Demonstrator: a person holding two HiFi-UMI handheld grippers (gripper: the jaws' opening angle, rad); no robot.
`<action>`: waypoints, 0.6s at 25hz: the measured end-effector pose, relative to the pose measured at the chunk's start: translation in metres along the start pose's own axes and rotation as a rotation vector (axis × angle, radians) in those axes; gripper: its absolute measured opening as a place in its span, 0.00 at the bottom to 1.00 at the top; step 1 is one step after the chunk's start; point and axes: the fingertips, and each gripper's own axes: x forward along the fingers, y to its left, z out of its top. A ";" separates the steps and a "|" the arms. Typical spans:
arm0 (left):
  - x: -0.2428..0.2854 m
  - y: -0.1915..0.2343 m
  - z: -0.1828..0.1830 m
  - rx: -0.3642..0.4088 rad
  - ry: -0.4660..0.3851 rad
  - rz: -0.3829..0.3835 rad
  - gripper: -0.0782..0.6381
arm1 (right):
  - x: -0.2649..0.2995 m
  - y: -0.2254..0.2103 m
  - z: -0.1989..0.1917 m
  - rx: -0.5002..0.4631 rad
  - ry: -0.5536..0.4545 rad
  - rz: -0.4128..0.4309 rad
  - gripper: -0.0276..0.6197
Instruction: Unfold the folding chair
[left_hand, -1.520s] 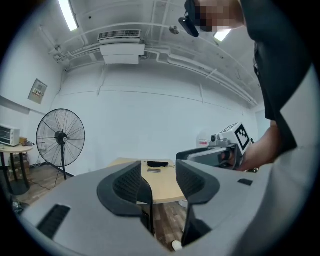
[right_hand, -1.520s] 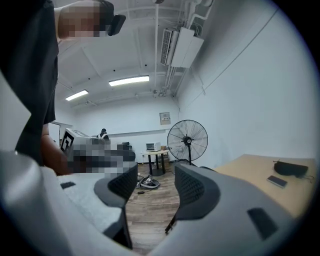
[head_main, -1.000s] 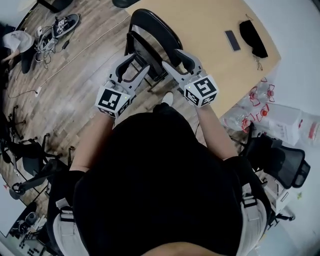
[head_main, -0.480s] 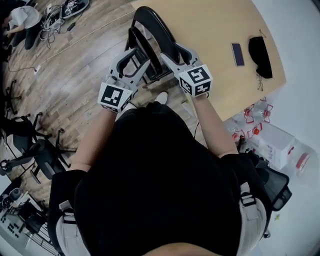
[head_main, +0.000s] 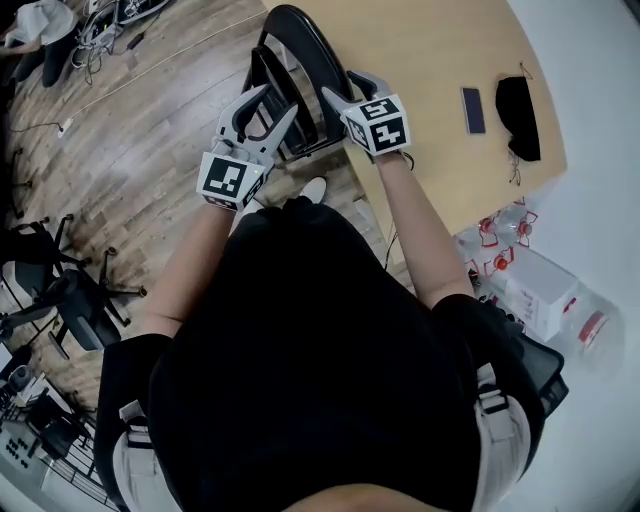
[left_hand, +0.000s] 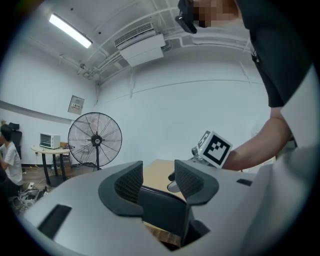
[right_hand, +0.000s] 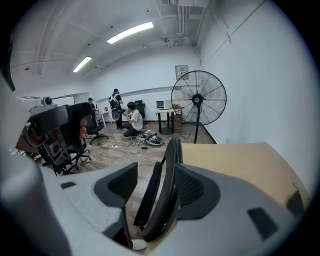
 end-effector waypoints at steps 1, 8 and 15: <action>0.001 0.002 -0.002 0.002 0.003 0.003 0.38 | 0.006 -0.004 -0.002 -0.008 0.022 -0.004 0.39; 0.010 0.015 -0.015 -0.013 0.005 0.032 0.38 | 0.045 -0.028 -0.023 -0.031 0.219 -0.023 0.38; 0.028 0.022 -0.023 -0.022 0.015 0.041 0.38 | 0.073 -0.048 -0.053 -0.008 0.401 -0.024 0.38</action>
